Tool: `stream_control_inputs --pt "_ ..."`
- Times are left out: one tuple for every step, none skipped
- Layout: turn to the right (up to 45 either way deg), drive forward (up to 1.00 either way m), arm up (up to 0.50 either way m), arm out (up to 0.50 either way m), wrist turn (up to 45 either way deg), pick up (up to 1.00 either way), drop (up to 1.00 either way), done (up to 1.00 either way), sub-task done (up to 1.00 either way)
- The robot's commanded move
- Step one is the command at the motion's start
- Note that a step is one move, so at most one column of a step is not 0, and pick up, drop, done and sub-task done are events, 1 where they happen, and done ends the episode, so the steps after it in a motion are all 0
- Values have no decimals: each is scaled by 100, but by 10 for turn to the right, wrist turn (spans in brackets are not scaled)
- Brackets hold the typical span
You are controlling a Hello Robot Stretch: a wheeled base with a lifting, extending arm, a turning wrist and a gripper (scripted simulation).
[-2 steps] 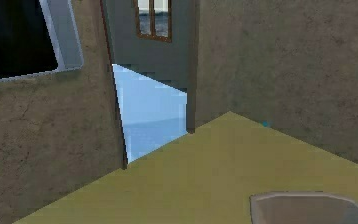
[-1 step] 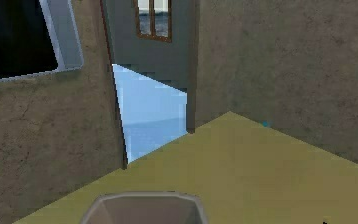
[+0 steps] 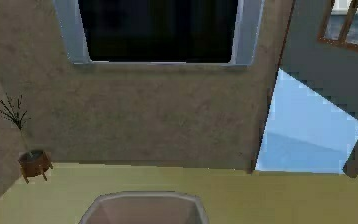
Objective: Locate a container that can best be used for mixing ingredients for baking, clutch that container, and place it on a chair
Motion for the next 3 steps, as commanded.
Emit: stream_control_inputs --pt "-390 0 0 0 0 0 0 0 0" --pt "0 25 0 0 0 0 0 0 0" --pt "-450 0 0 0 0 0 0 0 0"
